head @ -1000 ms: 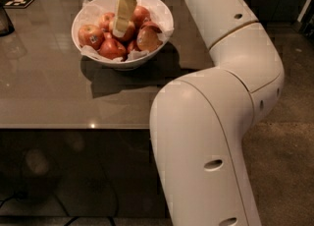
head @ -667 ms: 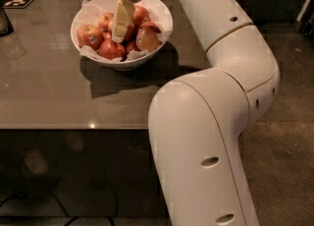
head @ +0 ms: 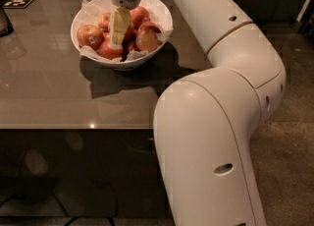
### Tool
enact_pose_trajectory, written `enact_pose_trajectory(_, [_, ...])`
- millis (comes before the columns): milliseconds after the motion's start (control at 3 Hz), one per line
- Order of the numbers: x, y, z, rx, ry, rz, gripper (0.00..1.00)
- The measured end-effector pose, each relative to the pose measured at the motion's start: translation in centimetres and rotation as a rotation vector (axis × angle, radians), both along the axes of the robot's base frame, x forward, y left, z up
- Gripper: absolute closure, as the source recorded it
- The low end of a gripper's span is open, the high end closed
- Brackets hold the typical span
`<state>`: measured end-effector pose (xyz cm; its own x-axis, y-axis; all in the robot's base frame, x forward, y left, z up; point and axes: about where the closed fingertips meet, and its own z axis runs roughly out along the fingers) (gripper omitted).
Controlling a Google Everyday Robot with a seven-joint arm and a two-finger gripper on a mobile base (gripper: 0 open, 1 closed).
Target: Pick apple from white bowl
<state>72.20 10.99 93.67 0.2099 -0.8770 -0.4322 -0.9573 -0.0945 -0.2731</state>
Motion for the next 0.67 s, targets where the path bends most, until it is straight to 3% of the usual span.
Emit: enact_pose_trajectory(667, [-0.05,0.19,-0.43,-0.004,0.005,0.002,0.43])
